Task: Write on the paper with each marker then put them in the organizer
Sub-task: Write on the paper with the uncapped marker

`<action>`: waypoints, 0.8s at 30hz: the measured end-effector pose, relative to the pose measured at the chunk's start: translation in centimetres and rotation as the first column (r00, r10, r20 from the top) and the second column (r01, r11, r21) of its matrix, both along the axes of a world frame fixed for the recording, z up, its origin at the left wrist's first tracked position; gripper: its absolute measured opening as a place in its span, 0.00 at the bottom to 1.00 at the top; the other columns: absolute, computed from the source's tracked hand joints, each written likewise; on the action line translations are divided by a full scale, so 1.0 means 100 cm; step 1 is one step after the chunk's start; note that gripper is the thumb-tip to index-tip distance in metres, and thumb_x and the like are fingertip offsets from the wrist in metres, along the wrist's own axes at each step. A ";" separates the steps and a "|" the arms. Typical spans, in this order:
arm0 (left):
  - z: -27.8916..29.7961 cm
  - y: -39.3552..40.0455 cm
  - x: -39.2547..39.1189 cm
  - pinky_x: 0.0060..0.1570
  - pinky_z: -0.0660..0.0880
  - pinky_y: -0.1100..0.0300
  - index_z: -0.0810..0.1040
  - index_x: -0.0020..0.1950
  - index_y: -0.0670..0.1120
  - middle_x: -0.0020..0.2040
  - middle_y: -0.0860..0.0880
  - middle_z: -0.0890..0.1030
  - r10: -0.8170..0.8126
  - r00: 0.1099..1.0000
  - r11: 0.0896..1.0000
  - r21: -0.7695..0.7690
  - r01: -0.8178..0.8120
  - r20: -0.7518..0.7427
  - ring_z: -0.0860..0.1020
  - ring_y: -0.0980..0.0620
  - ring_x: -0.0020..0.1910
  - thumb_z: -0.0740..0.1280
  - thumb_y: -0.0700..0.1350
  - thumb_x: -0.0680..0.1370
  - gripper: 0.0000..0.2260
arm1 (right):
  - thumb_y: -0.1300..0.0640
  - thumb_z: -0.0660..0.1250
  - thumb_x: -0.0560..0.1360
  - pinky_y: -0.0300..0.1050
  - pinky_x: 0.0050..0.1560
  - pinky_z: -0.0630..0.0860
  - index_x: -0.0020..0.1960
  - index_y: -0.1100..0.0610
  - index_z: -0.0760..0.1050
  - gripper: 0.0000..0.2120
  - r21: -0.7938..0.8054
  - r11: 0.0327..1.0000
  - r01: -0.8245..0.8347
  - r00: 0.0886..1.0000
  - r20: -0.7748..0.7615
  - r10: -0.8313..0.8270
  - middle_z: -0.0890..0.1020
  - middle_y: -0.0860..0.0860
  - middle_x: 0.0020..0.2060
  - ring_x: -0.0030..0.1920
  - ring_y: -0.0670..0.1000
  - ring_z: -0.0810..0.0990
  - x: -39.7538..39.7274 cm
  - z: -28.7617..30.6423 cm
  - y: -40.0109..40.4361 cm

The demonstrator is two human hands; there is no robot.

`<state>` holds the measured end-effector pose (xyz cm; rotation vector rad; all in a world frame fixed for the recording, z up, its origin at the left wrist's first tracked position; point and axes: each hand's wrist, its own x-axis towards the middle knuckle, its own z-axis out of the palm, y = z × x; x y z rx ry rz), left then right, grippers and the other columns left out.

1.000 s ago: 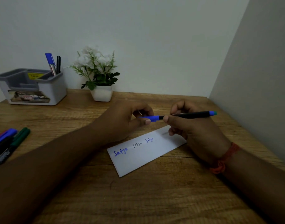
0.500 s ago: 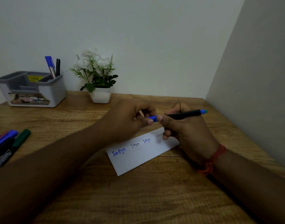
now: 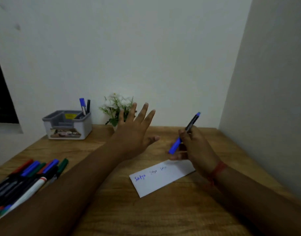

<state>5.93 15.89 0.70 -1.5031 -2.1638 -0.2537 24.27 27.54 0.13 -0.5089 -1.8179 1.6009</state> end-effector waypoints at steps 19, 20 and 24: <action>-0.007 -0.151 -0.158 0.71 0.35 0.33 0.31 0.76 0.57 0.76 0.51 0.28 0.460 0.884 0.886 0.031 -0.464 0.084 0.26 0.44 0.74 0.23 0.75 0.64 0.44 | 0.57 0.71 0.77 0.33 0.41 0.74 0.47 0.55 0.81 0.02 0.765 0.642 -0.046 0.976 0.172 -0.135 0.84 0.51 0.43 0.44 0.48 0.80 -0.164 0.056 -0.063; -0.011 -0.155 -0.162 0.71 0.34 0.33 0.30 0.75 0.56 0.76 0.51 0.27 0.465 0.879 0.882 0.027 -0.470 0.107 0.25 0.44 0.73 0.23 0.75 0.63 0.44 | 0.58 0.70 0.78 0.35 0.43 0.75 0.48 0.57 0.82 0.03 0.789 0.613 -0.046 0.976 0.165 -0.139 0.84 0.52 0.44 0.46 0.49 0.81 -0.177 0.063 -0.069; -0.013 -0.163 -0.168 0.71 0.34 0.33 0.28 0.74 0.57 0.74 0.51 0.25 0.467 0.874 0.879 0.039 -0.475 0.138 0.23 0.44 0.72 0.25 0.75 0.64 0.41 | 0.59 0.68 0.79 0.44 0.51 0.77 0.53 0.60 0.83 0.07 0.884 0.459 -0.092 0.958 0.204 -0.200 0.84 0.55 0.48 0.50 0.54 0.82 -0.235 0.085 -0.085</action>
